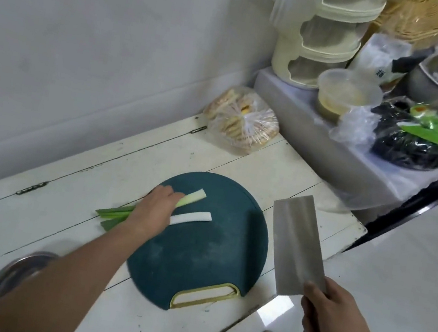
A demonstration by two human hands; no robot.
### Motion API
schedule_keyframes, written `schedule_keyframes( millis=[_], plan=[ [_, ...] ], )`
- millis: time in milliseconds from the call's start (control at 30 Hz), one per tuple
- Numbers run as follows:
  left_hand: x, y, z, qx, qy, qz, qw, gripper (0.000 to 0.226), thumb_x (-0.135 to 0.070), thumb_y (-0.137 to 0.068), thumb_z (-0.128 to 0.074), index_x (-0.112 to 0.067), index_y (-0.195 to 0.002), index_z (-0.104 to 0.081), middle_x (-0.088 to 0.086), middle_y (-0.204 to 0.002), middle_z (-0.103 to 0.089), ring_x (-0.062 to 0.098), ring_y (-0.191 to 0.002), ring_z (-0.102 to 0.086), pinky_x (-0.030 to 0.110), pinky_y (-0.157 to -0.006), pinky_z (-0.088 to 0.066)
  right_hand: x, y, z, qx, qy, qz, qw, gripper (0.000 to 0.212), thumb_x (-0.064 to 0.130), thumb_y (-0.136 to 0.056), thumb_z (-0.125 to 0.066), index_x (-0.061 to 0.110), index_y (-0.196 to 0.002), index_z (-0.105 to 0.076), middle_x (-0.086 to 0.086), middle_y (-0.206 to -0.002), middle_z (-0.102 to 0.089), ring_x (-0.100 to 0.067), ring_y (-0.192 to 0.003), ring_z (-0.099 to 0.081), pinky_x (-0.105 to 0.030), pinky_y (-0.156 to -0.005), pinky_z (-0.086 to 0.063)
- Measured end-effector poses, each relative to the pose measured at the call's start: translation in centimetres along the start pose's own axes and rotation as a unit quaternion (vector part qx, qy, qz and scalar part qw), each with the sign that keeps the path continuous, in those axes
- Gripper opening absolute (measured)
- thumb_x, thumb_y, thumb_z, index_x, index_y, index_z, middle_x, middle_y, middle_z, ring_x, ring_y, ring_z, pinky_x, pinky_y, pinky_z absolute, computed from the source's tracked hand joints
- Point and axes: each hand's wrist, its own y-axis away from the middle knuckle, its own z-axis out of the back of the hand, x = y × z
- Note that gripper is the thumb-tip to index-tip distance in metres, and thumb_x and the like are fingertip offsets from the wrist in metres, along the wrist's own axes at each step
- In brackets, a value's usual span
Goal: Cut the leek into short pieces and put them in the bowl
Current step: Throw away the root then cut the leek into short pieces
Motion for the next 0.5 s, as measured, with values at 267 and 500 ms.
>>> schedule_keyframes(
  millis=[267,500],
  plan=[
    [0.5,1.0,1.0,0.073,-0.073,0.081,0.991,0.04,-0.016,-0.094,-0.05,-0.023,-0.132,-0.056,0.006,-0.122,-0.052,0.027,-0.106,-0.051,0.043,-0.086,-0.048,0.9,-2.3,3.9,0.037,0.026,0.025,0.999,0.03,0.016,-0.102,-0.049,0.0,-0.077,-0.055,-0.013,-0.055,-0.053,-0.027,-0.043,-0.052,-0.038,-0.051,-0.048],
    [0.6,2.0,1.0,-0.022,-0.025,-0.002,0.999,0.045,-0.012,-0.092,-0.062,-0.021,-0.136,-0.058,0.006,-0.111,-0.052,0.025,-0.101,-0.048,0.039,-0.077,-0.05,2.2,-2.0,1.7,0.021,0.015,0.057,0.998,0.03,0.016,-0.101,-0.047,0.0,-0.077,-0.054,-0.015,-0.055,-0.053,-0.027,-0.044,-0.052,-0.037,-0.05,-0.048]
  ],
)
